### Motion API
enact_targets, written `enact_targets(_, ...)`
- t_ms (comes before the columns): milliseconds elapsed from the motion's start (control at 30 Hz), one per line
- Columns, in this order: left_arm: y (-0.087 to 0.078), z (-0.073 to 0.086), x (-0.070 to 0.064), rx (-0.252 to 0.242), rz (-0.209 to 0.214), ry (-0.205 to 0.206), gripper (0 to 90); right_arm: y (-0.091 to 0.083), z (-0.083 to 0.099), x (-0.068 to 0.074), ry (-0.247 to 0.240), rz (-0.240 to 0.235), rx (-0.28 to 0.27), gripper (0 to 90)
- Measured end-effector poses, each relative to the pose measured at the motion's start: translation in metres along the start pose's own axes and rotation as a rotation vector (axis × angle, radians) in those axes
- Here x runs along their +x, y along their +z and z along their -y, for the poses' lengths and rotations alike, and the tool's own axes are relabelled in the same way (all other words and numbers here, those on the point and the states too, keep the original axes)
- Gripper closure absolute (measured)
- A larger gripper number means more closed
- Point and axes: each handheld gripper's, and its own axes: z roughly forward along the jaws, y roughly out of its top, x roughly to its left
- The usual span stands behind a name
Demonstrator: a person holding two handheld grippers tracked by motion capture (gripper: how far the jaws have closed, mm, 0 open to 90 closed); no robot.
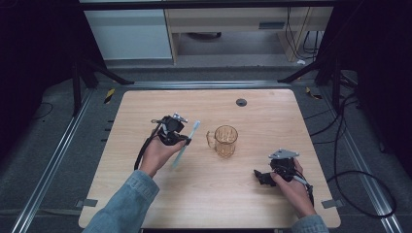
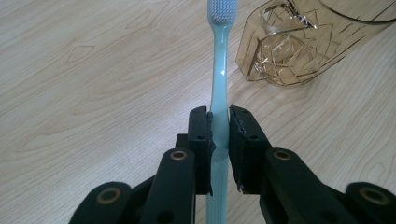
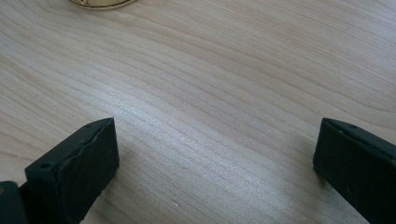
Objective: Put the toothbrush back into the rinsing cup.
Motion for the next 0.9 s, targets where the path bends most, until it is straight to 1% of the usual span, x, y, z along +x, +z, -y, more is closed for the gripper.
enact_targets(33,0.001,-0.001,-0.002,-0.002,-0.001,-0.001,78.6,0.000,0.000,0.000,0.000,0.001,0.000,0.4)
enact_targets(67,0.001,-0.002,-0.004,0.003,-0.005,0.012,78.6,0.000,0.000,0.000,0.000,0.000,0.000,0.5)
enact_targets(133,0.005,-0.002,-0.009,0.000,-0.007,0.021,78.6,0.000,0.000,0.000,0.001,0.000,0.000,0.5)
enact_targets(233,0.007,-0.003,-0.012,-0.009,0.000,0.025,78.6,0.000,-0.001,0.000,0.003,0.002,0.002,0.3)
enact_targets(267,0.008,-0.004,-0.012,-0.017,0.001,0.020,78.6,0.001,-0.001,0.000,0.003,0.004,0.001,0.4)
enact_targets(367,0.007,-0.011,-0.011,-0.057,-0.017,0.012,78.6,0.001,-0.001,0.000,0.003,0.004,0.001,0.4)
enact_targets(400,0.007,-0.011,-0.011,-0.057,-0.017,0.012,78.6,0.001,-0.001,0.000,0.003,0.004,0.001,0.4)
enact_targets(433,0.006,-0.013,-0.011,-0.073,-0.020,0.010,78.6,0.001,-0.001,0.000,0.003,0.004,0.001,0.4)
enact_targets(467,0.003,-0.015,-0.011,-0.106,-0.030,0.008,78.6,0.001,-0.001,0.000,0.003,0.004,0.001,0.4)
enact_targets(500,0.003,-0.015,-0.011,-0.106,-0.030,0.008,78.6,0.001,-0.001,0.000,0.003,0.004,0.001,0.3)
enact_targets(533,0.001,-0.016,-0.011,-0.143,-0.045,0.007,78.6,0.001,-0.001,0.000,0.004,0.004,0.001,0.4)
enact_targets(567,0.000,-0.017,-0.012,-0.154,-0.050,0.005,78.6,0.001,-0.001,0.000,0.003,0.004,0.001,0.3)
enact_targets(600,0.000,-0.017,-0.012,-0.154,-0.050,0.005,78.6,0.001,-0.001,0.000,0.003,0.004,0.001,0.3)
enact_targets(633,0.000,-0.018,-0.012,-0.177,-0.055,-0.002,78.6,0.001,-0.001,0.000,0.003,0.004,0.001,0.3)
enact_targets(667,0.000,-0.018,-0.012,-0.177,-0.055,-0.002,78.6,0.001,-0.001,0.000,0.003,0.004,0.001,0.3)
enact_targets(700,0.000,-0.020,-0.012,-0.203,-0.060,-0.004,78.6,0.001,-0.001,0.000,0.003,0.004,0.001,0.3)
enact_targets(733,0.000,-0.020,-0.012,-0.203,-0.060,-0.004,78.6,0.001,-0.001,0.000,0.002,0.002,0.000,0.4)
enact_targets(767,-0.001,-0.020,-0.013,-0.231,-0.071,-0.011,78.6,0.001,-0.001,0.000,0.001,0.002,0.000,0.4)
enact_targets(800,-0.001,-0.020,-0.013,-0.231,-0.071,-0.011,78.5,0.001,-0.001,0.000,0.001,0.002,0.000,0.4)
enact_targets(867,-0.002,-0.020,-0.015,-0.245,-0.104,0.013,78.6,0.001,-0.001,0.000,-0.006,-0.005,0.001,0.4)
enact_targets(900,-0.003,-0.020,-0.016,-0.258,-0.103,0.014,78.5,0.001,-0.001,0.001,-0.009,-0.012,0.002,0.4)
